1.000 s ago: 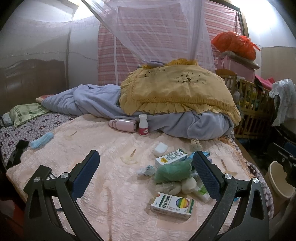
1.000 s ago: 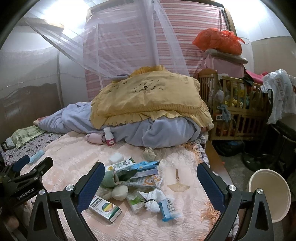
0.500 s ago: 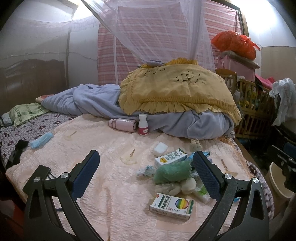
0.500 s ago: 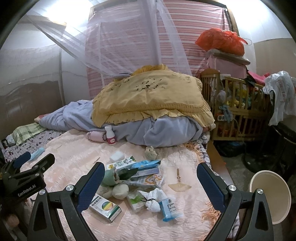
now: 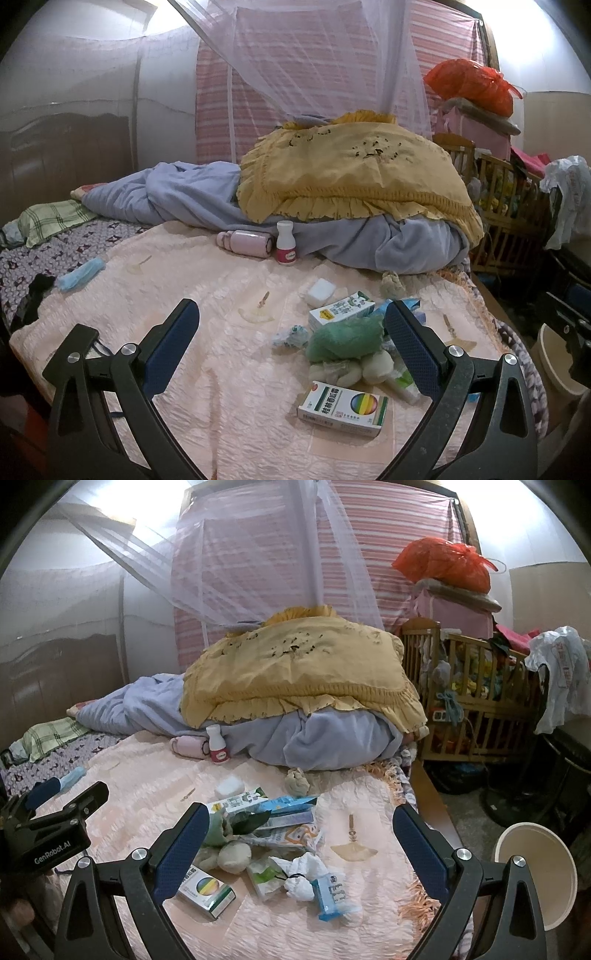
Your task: Collect trash
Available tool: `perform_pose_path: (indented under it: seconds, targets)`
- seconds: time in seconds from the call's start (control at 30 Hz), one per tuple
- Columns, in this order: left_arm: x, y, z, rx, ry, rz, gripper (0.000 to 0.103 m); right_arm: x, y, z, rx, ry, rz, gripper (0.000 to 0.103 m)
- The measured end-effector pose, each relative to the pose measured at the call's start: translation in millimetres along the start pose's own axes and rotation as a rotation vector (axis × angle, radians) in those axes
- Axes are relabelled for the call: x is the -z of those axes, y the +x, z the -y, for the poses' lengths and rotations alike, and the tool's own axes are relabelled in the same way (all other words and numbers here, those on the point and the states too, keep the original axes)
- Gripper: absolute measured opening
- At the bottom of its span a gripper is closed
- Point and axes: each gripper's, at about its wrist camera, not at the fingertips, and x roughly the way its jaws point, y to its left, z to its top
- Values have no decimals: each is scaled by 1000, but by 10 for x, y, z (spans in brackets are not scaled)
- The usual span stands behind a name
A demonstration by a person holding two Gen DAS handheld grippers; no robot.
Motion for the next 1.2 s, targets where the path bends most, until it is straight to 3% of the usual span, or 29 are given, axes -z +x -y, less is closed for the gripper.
perform_pose_path:
  seconds: [0.2, 0.53, 0.97, 1.07, 1.2]
  targets:
    - [38, 32, 11, 6, -4, -9, 101, 14, -6, 3, -3, 11, 21, 99]
    - [94, 139, -6, 18, -13, -39, 101, 53, 100, 101, 22, -7, -17, 99]
    - [364, 457, -245, 53, -10, -183, 101, 309, 492, 428, -25, -33, -126, 98]
    - [434, 545, -270, 66, -1, -210, 101, 464, 596, 500, -33, -49, -145, 86]
    - [509, 662, -270, 91, -1, -244, 101, 665, 740, 567, -56, -52, -202, 82]
